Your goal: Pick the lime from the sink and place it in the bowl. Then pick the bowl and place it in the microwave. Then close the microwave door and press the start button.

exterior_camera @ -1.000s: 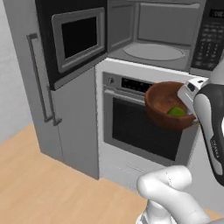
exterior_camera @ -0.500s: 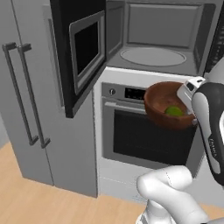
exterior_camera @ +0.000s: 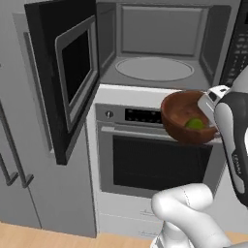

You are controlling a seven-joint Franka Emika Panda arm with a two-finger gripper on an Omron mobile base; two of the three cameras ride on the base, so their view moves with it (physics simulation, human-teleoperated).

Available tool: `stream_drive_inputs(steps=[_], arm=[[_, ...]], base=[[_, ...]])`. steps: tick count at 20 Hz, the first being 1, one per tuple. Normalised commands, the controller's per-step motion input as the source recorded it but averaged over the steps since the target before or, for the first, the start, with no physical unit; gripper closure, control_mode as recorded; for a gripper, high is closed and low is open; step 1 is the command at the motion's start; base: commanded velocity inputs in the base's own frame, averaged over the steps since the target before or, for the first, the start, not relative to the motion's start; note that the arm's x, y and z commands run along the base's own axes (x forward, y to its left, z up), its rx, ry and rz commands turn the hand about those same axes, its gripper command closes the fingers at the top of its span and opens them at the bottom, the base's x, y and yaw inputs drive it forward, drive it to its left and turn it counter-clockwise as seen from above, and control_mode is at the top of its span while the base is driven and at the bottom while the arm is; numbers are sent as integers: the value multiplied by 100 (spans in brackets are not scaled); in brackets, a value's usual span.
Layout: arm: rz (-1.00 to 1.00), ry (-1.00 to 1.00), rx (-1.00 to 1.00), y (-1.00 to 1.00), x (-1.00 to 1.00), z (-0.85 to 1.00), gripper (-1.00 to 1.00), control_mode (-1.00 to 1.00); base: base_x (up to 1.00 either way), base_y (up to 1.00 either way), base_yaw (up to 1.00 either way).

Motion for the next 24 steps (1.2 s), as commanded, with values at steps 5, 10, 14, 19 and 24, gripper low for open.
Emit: stream_drive_inputs(steps=[5,10,14,19,24], arm=[[0,0,0,0,0,0,100,100],[0,0,0,0,0,0,100,100],[0,0,0,0,0,0,100,100],[0,0,0,0,0,0,100,100],[0,0,0,0,0,0,100,100]], base=[[50,-11,21],[38,0,42],[27,-1,44],[24,-8,28],[62,0,1]])
